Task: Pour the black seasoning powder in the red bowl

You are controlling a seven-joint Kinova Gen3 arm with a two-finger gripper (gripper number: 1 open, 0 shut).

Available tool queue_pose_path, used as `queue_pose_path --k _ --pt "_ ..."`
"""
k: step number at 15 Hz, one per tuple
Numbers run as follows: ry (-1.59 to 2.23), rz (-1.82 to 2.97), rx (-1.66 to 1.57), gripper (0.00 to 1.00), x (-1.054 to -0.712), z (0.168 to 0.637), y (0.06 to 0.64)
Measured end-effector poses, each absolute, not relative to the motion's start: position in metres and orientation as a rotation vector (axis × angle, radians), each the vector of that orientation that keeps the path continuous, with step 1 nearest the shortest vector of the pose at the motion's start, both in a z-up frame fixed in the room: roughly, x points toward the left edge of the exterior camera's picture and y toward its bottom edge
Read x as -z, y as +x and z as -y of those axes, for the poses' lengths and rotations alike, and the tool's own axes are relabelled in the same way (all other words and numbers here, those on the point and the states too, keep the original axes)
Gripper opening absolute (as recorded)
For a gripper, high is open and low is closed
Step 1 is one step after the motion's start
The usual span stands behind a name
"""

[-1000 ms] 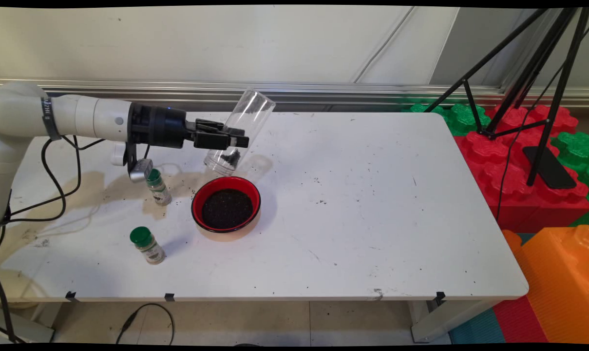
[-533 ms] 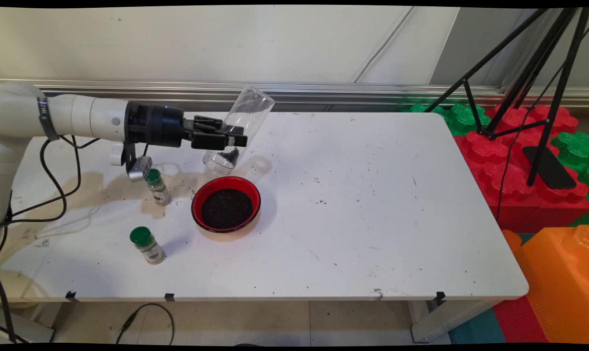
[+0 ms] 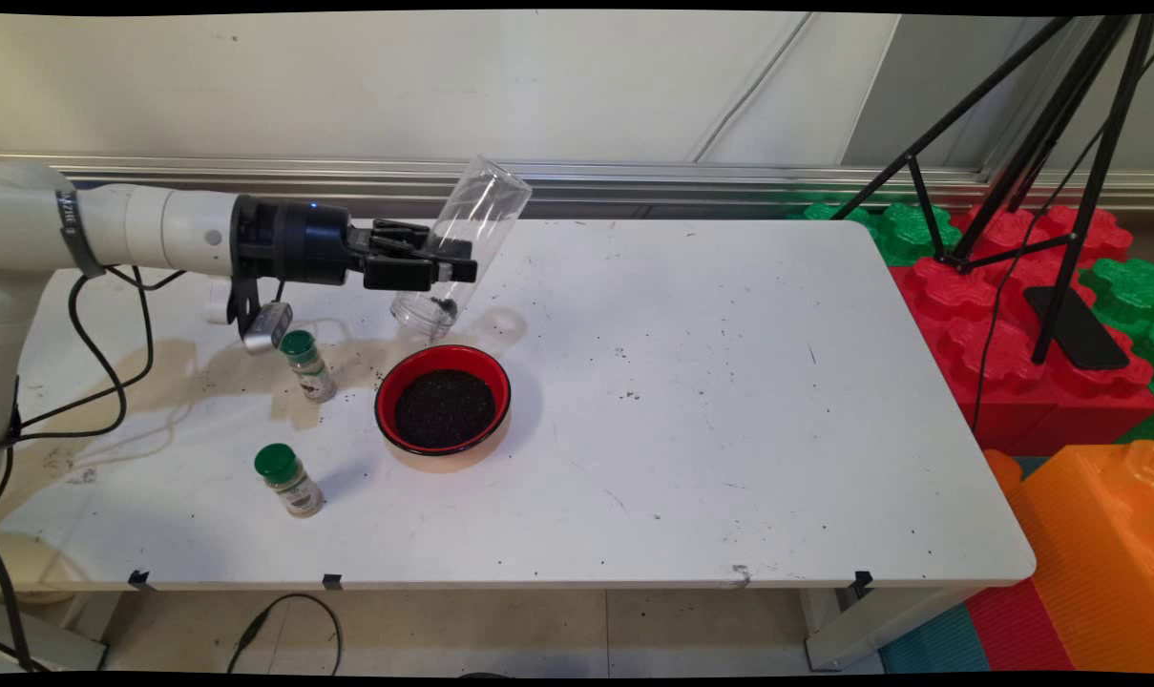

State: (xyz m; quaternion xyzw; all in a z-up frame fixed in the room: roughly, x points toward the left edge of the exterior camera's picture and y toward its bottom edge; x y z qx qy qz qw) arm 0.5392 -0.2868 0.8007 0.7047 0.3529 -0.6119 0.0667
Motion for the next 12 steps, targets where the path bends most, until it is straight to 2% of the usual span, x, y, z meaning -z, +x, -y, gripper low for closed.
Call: queue_pose_path --k 12 --pt "2.102 -0.989 1.883 0.0 -0.807 0.275 0.543"
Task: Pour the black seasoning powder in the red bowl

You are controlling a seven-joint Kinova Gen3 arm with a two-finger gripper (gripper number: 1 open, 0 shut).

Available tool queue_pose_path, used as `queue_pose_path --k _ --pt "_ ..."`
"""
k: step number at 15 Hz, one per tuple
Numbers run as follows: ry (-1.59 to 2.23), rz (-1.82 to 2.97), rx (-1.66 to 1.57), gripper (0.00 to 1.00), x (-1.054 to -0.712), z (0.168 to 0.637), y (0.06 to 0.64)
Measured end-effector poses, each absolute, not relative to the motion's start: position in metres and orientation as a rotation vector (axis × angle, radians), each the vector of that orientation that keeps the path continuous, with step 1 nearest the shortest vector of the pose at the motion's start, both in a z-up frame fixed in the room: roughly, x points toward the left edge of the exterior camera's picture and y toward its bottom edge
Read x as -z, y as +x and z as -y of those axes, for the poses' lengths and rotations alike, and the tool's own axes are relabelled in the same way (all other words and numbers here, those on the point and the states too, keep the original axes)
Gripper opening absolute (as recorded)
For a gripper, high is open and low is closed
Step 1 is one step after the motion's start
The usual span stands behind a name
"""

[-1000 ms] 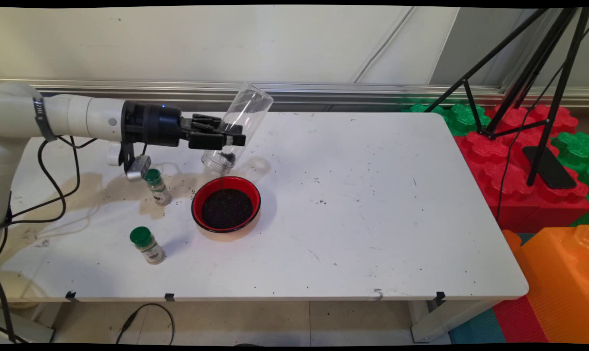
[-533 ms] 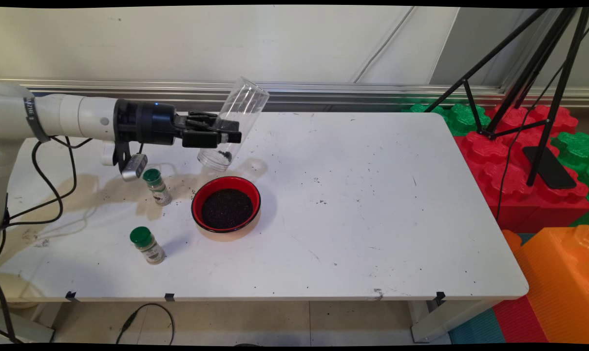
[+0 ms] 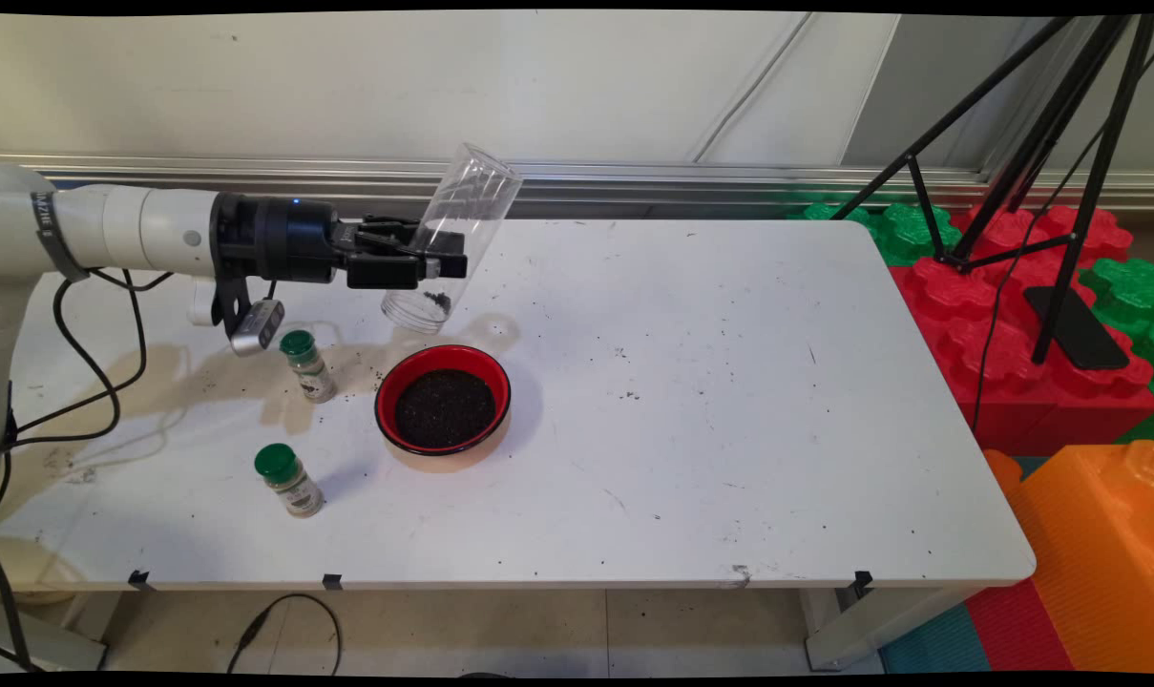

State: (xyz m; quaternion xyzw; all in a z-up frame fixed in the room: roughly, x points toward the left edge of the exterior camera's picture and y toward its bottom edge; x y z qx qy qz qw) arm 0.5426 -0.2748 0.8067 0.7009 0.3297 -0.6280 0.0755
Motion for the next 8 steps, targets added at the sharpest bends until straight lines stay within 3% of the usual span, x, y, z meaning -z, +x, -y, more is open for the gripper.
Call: queue_pose_path --k 8 --pt "2.112 -0.97 1.888 0.0 -0.8038 0.2708 0.5435"
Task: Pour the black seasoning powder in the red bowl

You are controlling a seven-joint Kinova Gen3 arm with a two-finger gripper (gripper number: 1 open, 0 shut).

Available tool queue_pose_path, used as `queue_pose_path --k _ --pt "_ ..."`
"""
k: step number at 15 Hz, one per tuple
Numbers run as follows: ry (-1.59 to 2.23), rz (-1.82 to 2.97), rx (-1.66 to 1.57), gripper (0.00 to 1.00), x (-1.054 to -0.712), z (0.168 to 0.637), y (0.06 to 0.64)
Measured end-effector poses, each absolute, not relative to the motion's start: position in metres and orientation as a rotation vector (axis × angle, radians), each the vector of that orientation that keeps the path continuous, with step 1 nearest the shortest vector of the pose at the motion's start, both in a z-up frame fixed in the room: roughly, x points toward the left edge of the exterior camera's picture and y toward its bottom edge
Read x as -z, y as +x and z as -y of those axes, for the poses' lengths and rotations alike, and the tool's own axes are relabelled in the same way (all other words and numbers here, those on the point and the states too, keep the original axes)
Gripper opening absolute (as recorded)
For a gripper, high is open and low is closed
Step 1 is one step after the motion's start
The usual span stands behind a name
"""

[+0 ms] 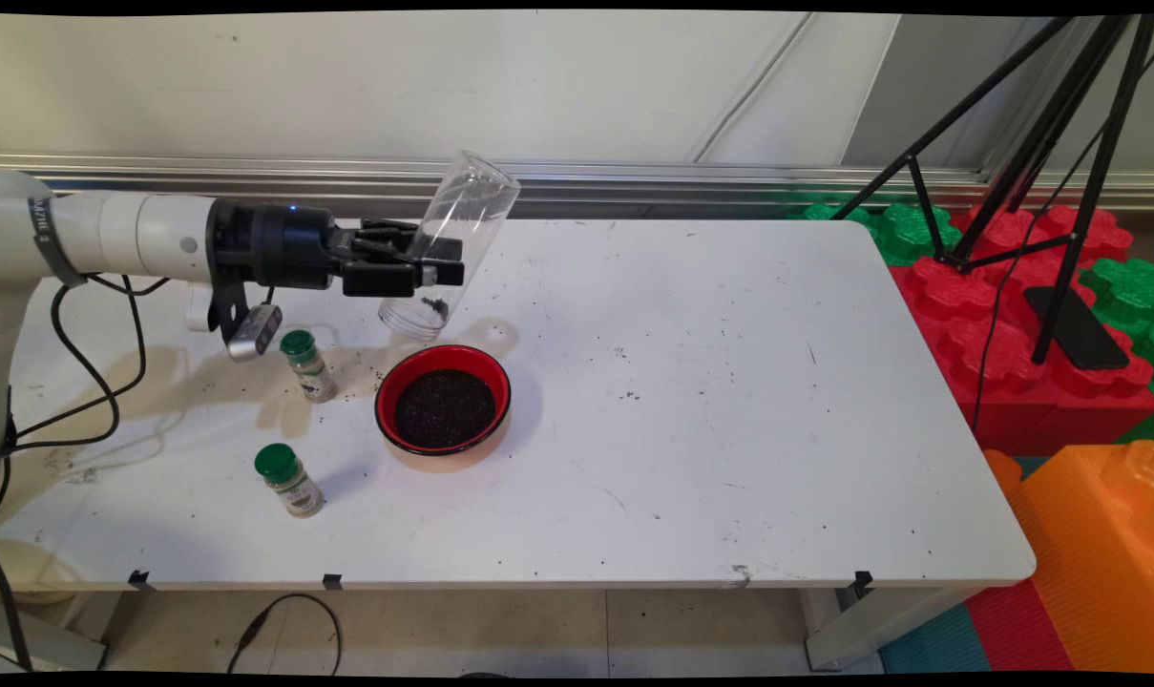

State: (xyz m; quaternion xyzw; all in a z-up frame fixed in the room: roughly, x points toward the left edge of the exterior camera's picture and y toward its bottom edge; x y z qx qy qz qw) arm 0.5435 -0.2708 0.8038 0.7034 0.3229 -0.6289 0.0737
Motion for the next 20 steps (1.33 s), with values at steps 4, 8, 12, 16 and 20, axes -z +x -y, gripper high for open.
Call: queue_pose_path --k 4,8,12,16,20 --pt "2.11 -0.962 1.892 0.0 -0.805 0.27 0.545" --pt "2.114 -0.966 1.89 0.0 -0.804 0.27 0.547" --pt "2.116 -0.998 1.894 0.0 -0.804 0.272 0.549" --pt "2.122 -1.07 1.907 0.0 -0.805 0.272 0.552" --pt "2.111 -1.212 1.934 0.0 -0.809 0.276 0.555"
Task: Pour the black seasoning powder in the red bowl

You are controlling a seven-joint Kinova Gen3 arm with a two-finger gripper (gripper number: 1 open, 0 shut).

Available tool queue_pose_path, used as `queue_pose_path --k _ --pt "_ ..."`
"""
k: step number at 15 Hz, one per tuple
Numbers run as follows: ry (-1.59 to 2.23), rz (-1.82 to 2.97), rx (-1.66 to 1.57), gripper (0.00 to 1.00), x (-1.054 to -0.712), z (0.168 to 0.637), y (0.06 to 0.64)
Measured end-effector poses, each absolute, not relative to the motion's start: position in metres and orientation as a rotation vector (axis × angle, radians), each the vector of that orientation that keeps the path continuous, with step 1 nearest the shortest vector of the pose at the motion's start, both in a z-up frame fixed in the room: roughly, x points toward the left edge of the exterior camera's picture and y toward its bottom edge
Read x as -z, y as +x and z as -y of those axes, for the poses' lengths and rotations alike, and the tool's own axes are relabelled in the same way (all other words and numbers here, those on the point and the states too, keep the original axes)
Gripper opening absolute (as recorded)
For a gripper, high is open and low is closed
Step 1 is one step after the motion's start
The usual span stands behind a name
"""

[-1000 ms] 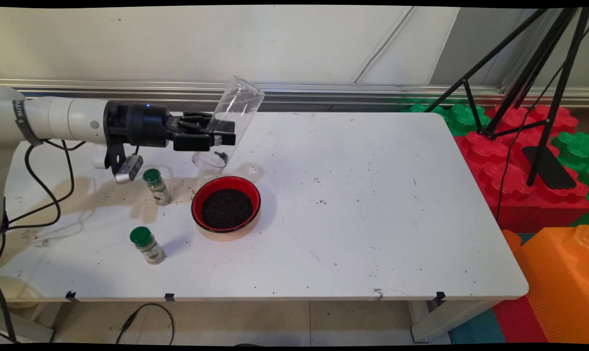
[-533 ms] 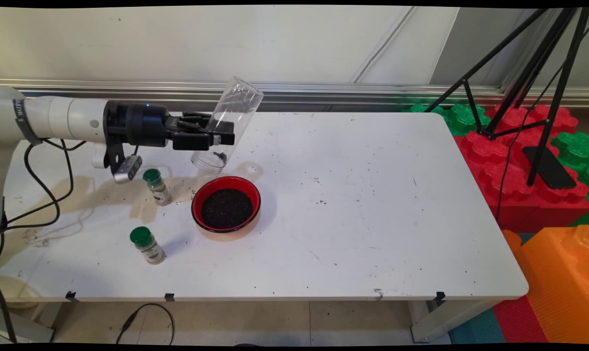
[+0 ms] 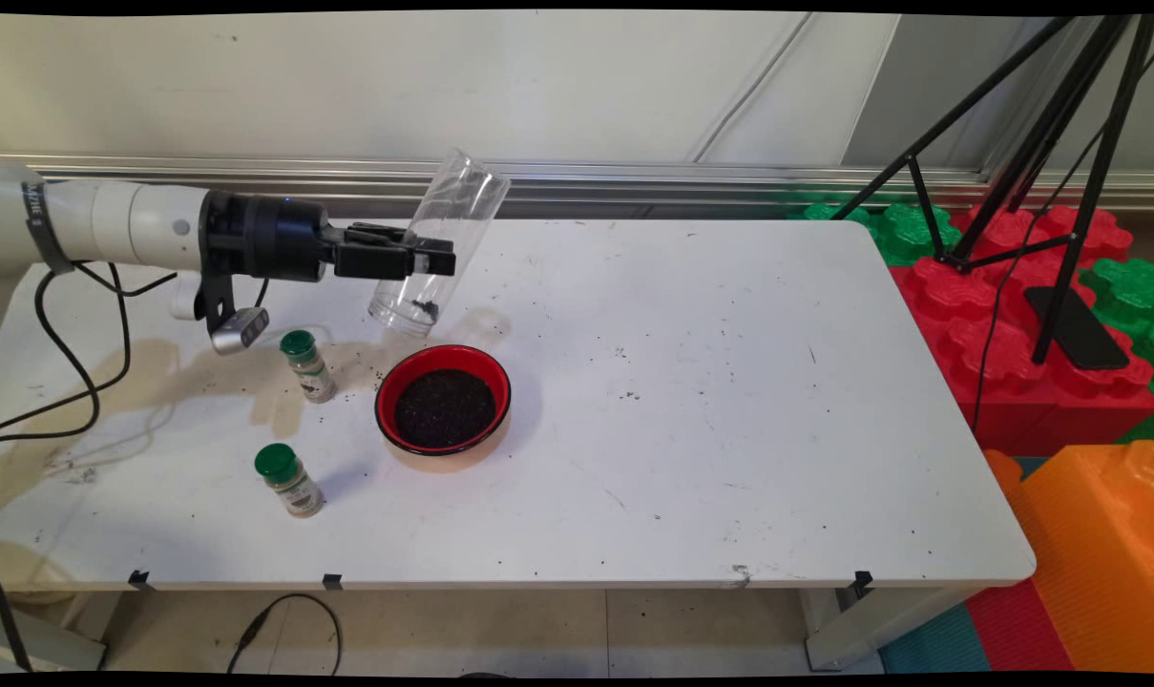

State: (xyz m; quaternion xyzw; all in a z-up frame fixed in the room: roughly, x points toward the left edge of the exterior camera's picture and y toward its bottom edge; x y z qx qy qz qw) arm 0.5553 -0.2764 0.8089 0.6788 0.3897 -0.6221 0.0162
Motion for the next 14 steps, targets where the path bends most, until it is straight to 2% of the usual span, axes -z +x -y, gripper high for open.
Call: queue_pose_path --k 14 --pt "1.979 -1.676 2.019 0.0 -0.847 0.301 0.567"
